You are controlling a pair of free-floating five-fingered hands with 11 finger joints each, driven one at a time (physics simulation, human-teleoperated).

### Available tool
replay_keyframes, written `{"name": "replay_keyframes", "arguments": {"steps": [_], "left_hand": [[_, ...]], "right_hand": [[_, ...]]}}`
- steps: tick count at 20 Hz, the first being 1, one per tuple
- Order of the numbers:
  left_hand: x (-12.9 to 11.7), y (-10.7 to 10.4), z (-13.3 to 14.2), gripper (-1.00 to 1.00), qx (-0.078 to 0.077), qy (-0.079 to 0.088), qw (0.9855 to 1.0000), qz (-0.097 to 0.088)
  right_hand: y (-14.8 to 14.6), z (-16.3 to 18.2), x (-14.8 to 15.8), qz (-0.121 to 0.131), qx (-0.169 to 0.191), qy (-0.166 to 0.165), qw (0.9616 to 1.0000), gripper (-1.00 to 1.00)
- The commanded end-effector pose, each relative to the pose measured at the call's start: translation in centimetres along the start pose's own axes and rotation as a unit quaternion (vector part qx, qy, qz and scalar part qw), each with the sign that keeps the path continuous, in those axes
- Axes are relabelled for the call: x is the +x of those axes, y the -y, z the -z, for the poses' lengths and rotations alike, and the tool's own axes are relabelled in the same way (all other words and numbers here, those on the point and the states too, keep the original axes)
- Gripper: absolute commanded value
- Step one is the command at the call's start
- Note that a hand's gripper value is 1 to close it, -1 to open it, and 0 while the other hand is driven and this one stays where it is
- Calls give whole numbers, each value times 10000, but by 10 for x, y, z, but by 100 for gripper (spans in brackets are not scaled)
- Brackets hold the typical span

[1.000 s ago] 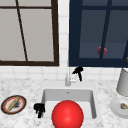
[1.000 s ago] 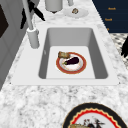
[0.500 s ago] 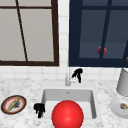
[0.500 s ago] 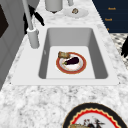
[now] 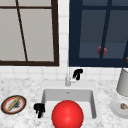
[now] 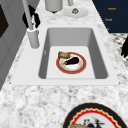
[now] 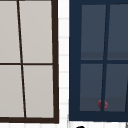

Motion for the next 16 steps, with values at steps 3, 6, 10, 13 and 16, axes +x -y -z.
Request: {"name": "replay_keyframes", "arguments": {"steps": [3,6,10,13,16], "left_hand": [[0,0,0,0,0,0,10000,0],[0,0,0,0,0,0,10000,0],[0,0,0,0,0,0,10000,0],[0,0,0,0,0,0,10000,0],[0,0,0,0,0,0,10000,0]], "right_hand": [[-28,-9,-2,-212,-723,26,9972,100],[-33,-9,-6,-117,-890,63,9959,100],[-34,-6,-7,-29,-1021,90,9947,100],[-37,-10,-9,19,-1172,126,9930,100],[-38,-8,-11,286,-1236,201,9917,100]]}}
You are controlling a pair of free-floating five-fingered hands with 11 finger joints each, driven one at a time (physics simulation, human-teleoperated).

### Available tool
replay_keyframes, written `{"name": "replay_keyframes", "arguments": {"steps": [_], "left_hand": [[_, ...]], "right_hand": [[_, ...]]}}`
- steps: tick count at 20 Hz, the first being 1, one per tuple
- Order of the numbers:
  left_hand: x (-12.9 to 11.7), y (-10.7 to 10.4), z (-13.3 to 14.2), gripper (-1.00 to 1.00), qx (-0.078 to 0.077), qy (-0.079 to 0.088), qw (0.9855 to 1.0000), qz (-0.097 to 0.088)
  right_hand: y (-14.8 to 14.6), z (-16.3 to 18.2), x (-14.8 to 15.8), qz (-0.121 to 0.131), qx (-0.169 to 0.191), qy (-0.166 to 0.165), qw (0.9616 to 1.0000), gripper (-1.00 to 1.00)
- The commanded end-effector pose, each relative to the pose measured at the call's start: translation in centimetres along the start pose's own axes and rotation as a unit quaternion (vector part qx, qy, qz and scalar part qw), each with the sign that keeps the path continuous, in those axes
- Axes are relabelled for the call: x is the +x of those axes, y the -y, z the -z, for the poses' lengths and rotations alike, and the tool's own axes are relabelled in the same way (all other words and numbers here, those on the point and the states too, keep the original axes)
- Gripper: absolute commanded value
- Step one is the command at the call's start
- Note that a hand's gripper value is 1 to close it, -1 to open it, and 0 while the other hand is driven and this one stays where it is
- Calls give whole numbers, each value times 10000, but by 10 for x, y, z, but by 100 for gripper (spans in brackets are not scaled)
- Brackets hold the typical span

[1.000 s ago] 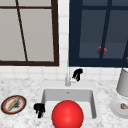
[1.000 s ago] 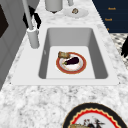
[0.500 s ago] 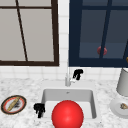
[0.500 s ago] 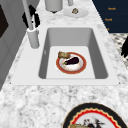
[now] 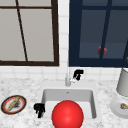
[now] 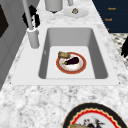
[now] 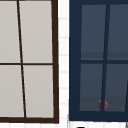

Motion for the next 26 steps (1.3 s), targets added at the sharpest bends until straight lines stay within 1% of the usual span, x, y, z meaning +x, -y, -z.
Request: {"name": "replay_keyframes", "arguments": {"steps": [1,8,10,17,18,20,22,23,24,25,26], "left_hand": [[0,0,0,0,0,0,10000,0],[0,0,0,0,0,0,10000,0],[0,0,0,0,0,0,10000,0],[0,0,0,0,0,0,10000,0],[0,0,0,0,0,0,10000,0],[0,0,0,0,0,0,10000,0],[0,0,0,0,0,0,10000,0],[0,0,0,0,0,0,10000,0],[0,0,0,0,0,0,10000,0],[0,0,0,0,0,0,10000,0],[0,0,0,0,0,0,10000,0]], "right_hand": [[-25,-8,-6,226,-407,158,9988,100],[-30,-8,-12,266,-614,206,9975,100],[-31,-1,-16,336,-508,207,9979,100],[-33,-1,-21,471,-578,305,9967,100],[-31,0,-19,414,-504,251,9976,100],[-27,0,-19,401,-463,219,9979,100],[-21,-3,-19,470,-497,298,9972,100],[-10,-6,-20,577,-538,454,9958,100],[-10,-2,-13,376,-456,304,9978,-100],[-11,0,-10,342,-433,212,9983,-100],[-10,-2,-13,392,-463,266,9978,-100]]}}
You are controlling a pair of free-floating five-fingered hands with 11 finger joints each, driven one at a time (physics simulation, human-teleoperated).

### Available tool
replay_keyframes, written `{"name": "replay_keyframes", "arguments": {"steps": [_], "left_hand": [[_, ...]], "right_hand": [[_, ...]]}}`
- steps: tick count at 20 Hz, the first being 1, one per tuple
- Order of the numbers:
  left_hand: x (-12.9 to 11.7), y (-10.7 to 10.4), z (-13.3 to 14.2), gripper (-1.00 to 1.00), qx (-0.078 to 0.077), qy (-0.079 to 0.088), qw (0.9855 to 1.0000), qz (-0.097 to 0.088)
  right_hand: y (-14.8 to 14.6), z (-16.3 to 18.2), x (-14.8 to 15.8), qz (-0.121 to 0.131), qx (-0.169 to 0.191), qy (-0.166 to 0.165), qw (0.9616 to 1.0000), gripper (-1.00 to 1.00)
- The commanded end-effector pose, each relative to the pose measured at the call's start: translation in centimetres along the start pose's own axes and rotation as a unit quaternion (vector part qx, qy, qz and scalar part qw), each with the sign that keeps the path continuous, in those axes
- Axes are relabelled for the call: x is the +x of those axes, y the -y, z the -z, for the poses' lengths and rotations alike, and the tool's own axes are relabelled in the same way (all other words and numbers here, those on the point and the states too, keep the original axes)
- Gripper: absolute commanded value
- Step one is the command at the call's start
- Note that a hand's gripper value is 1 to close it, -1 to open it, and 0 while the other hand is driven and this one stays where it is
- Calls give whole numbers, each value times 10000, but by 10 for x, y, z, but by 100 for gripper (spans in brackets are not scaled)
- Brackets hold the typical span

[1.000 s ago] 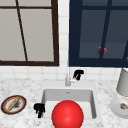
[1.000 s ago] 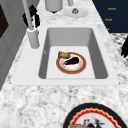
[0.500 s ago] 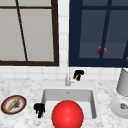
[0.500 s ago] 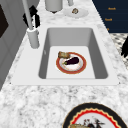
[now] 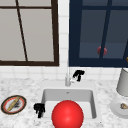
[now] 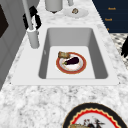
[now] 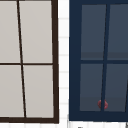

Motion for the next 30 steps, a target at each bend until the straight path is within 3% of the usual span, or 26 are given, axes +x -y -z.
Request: {"name": "replay_keyframes", "arguments": {"steps": [1,12,18,26,30], "left_hand": [[0,0,0,0,0,0,10000,0],[0,0,0,0,0,0,10000,0],[0,0,0,0,0,0,10000,0],[0,0,0,0,0,0,10000,0],[0,0,0,0,0,0,10000,0]], "right_hand": [[0,0,0,-1,0,-1,10000,-100],[36,-33,-3,-140,144,-12,9998,-100],[21,-51,5,-409,231,-359,9982,-100],[22,-79,9,-378,248,-833,9955,-100],[10,-95,11,-333,80,-1081,9935,-100]]}}
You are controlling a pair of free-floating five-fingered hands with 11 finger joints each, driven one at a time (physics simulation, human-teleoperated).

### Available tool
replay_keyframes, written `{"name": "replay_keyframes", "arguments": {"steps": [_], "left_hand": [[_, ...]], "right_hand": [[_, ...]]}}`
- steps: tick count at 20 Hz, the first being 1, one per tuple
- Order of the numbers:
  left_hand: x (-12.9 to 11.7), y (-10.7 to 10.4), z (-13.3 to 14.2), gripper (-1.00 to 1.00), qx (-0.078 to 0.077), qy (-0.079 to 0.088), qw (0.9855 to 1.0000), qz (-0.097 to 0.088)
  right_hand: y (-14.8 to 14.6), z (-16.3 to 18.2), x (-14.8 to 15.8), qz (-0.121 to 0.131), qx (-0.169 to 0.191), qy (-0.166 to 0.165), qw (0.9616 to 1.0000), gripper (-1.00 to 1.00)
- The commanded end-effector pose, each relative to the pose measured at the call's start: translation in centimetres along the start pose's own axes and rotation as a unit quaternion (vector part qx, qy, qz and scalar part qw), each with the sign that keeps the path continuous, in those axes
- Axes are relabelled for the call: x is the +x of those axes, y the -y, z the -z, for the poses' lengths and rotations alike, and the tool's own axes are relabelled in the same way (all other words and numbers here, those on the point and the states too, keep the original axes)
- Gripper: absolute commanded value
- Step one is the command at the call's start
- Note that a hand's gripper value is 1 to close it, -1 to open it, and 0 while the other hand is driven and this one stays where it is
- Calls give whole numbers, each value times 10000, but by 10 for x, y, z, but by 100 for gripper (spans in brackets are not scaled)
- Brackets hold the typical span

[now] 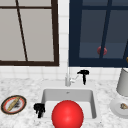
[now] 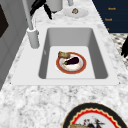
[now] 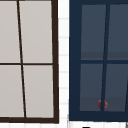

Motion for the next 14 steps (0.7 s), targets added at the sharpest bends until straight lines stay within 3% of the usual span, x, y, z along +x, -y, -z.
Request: {"name": "replay_keyframes", "arguments": {"steps": [1,6,14], "left_hand": [[0,0,0,0,0,0,10000,0],[0,0,0,0,0,0,10000,0],[0,0,0,0,0,0,10000,0]], "right_hand": [[-11,-14,0,58,-53,-334,9994,-100],[-31,-32,1,145,-163,-584,9981,-100],[-68,-69,0,77,-275,-812,9963,-100]]}}
